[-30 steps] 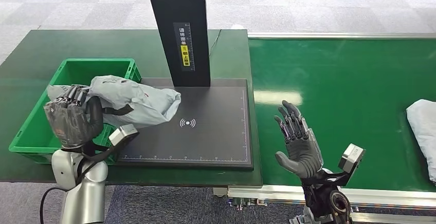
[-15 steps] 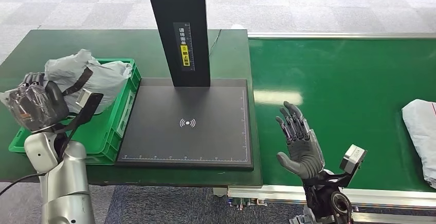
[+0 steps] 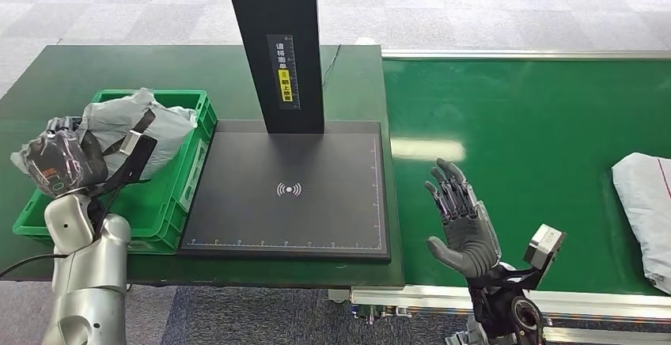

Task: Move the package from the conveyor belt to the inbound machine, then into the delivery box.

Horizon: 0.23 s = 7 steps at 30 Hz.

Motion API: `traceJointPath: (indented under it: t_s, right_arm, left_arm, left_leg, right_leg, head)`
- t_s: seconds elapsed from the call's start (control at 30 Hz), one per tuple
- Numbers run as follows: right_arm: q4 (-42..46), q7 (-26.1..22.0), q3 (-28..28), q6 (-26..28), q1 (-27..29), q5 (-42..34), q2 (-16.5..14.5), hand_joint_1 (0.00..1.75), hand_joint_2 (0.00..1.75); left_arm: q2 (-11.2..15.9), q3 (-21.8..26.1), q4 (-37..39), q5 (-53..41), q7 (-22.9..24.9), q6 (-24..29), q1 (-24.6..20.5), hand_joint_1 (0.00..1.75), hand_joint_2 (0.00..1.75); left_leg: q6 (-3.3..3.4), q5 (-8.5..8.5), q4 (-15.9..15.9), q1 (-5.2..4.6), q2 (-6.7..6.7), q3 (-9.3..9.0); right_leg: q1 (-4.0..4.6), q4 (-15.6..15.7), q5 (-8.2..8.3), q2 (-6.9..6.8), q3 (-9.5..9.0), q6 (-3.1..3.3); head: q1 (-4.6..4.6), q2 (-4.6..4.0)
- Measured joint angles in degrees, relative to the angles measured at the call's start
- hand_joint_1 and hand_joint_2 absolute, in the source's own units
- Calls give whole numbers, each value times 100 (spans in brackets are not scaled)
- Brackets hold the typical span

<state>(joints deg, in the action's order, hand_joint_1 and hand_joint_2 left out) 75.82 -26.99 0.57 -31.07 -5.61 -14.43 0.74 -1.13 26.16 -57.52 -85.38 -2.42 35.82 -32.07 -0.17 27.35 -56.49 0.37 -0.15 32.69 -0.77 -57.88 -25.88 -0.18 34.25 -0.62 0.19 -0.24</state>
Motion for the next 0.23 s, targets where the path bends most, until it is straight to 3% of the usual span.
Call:
traceJointPath:
  t_s: [0.23]
  right_arm:
    - [0,0,26,-5,-12,1,12,0,175]
  left_arm:
    - [100,-258,149,-43,187,0,4,0,175]
  left_leg:
    - [0,0,0,1,-4,0]
  right_leg:
    - [0,0,0,-1,-2,0]
  head:
    - [-1,0]
